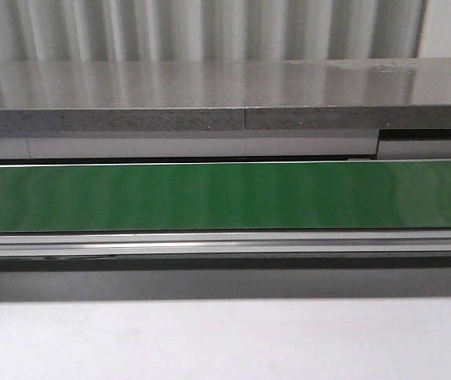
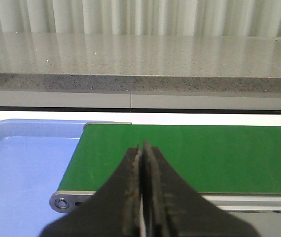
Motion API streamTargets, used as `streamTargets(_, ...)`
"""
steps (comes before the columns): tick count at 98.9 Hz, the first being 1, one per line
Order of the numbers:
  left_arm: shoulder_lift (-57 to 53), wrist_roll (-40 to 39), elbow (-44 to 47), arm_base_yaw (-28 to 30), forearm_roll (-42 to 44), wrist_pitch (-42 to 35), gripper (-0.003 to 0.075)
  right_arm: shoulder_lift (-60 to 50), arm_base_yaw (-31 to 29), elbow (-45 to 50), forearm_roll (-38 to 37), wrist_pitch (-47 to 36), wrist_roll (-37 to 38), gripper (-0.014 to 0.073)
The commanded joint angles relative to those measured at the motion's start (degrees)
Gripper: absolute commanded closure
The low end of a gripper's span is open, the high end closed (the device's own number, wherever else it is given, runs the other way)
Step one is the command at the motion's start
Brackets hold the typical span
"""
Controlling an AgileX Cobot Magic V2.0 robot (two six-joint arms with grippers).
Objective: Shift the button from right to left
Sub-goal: 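Grasp the yellow-capped button with the right gripper and lift it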
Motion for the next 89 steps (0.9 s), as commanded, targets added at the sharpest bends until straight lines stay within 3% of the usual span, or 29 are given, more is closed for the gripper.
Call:
streamTargets(1, -1.9, -0.4, 1.5, 0.1, 0.0, -4.6, 0.074, 3.2, -2.7, -4.3, 1.3, -0.8, 0.1, 0.0053)
streamTargets(35, -1.9, -0.4, 1.5, 0.1, 0.0, -4.6, 0.074, 18.8, -3.8, -11.5, 1.2, -1.1, 0.0, 0.0053)
streamTargets(89, -1.9, -0.4, 1.5, 0.1, 0.0, -4.6, 0.074, 28.8, -3.8, -18.0, -2.8, -1.2, -1.3, 0.0075)
